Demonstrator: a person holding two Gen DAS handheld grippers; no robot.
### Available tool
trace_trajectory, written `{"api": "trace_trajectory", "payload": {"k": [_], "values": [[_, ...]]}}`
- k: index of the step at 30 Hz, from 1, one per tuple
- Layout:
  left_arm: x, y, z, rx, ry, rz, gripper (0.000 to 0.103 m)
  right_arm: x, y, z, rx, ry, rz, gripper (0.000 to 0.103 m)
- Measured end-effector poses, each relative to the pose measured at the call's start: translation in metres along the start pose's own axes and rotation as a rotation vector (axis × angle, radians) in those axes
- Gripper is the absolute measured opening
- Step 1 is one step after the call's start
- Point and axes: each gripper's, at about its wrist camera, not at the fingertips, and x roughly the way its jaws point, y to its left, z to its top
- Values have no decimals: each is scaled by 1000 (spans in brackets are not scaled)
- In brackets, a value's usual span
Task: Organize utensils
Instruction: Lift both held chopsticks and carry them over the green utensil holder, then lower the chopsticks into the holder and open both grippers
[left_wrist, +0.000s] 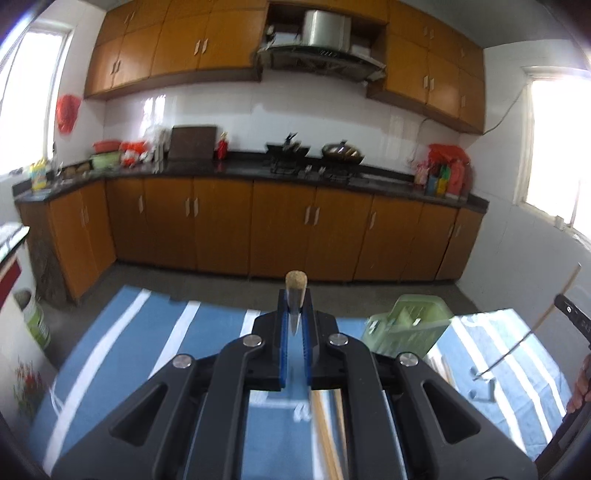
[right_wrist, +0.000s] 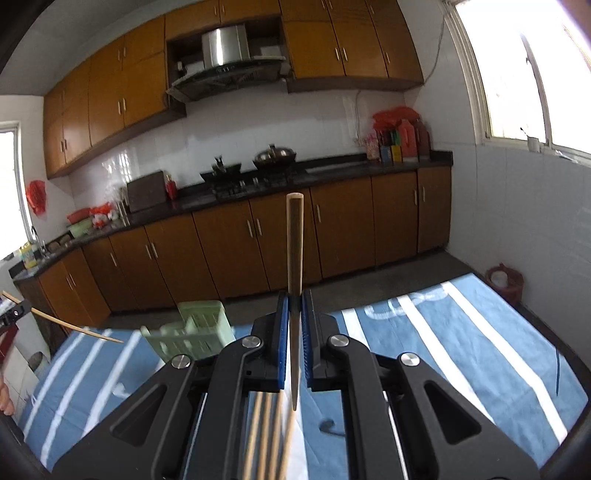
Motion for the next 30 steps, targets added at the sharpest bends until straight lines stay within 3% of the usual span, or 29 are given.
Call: {"api": "trace_trajectory", "payload": {"k": [5,9,12,17,30], "values": [[-11,-27,47,35,-46,-87,8,-9,17,51,46,-110,84,8],[-10,-54,67,44,-36,-177,8,-5,33,66,58,-157,135,8],[-5,-70,68,66,-27,-196,8,5,48,68,37,-168,161,8],[17,-87,55,80,44,-225,8,23,65,58,0,-141,176,8],[68,-92,19,90,171,-215,8,68,70,14,-13,20,160,8]]}}
